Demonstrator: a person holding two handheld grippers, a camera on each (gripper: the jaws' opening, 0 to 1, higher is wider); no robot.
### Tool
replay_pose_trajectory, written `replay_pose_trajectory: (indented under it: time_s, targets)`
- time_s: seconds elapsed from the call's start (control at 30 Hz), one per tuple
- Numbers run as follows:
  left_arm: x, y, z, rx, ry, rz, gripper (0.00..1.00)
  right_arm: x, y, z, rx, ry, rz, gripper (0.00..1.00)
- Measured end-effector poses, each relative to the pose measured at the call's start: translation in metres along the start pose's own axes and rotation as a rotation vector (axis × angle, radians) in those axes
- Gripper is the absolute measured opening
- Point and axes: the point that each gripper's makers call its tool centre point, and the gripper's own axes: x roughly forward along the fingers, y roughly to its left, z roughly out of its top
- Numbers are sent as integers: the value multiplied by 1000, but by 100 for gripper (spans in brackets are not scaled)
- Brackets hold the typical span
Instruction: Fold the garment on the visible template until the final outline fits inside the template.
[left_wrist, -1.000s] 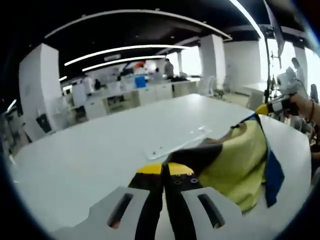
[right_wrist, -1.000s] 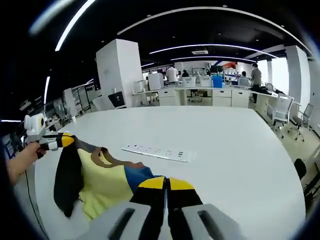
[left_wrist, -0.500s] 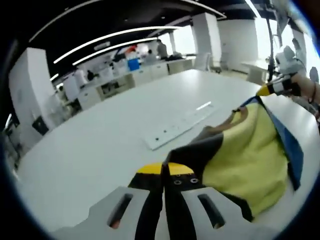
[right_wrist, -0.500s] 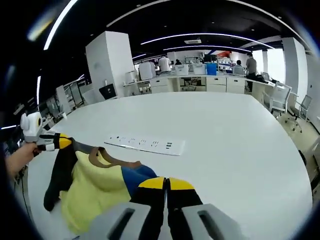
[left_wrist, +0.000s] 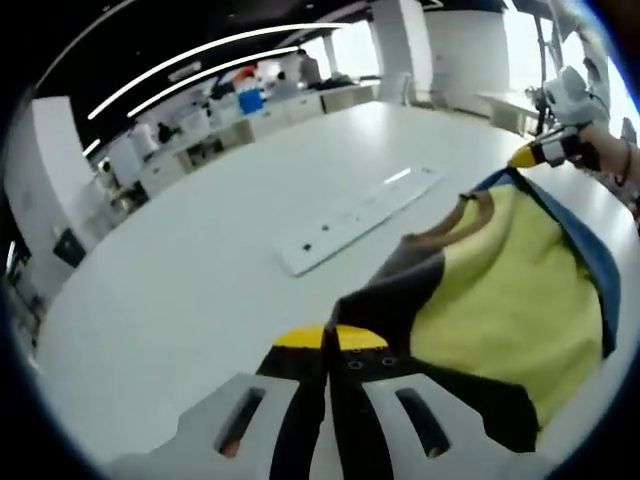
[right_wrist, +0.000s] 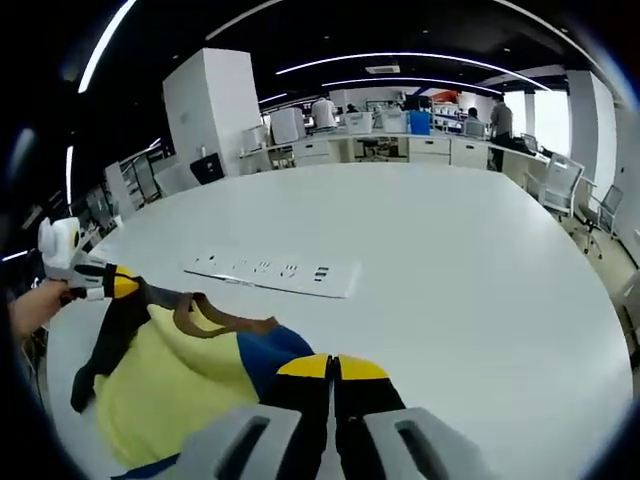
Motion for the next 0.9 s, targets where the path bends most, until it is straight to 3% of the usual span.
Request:
replay_pose_trajectory:
  time_s: [0.37, 0.5, 0.6, 0.7, 0.83, 0.9]
  targets:
    - [15, 4, -16, -66, 38, -14, 0, 13, -6, -12, 8, 45, 0, 0]
    - [19, 3, -24, -6, 72, -9, 0, 16, -6, -13, -6, 49, -2, 0]
    - [19, 6, -23, -3, 60, 0, 1, 18, -6, -13, -2, 50, -5, 0]
    - [16, 13, -23, -8, 62, 36, 11, 20, -4, -11, -19, 42, -11, 0]
    - [7, 17, -21, -84, 52, 59, 25, 18, -3, 1, -29, 9, -12, 0]
    - [2, 17, -18, -94, 36, 66, 29, 15, 0, 7, -24, -13, -12, 9]
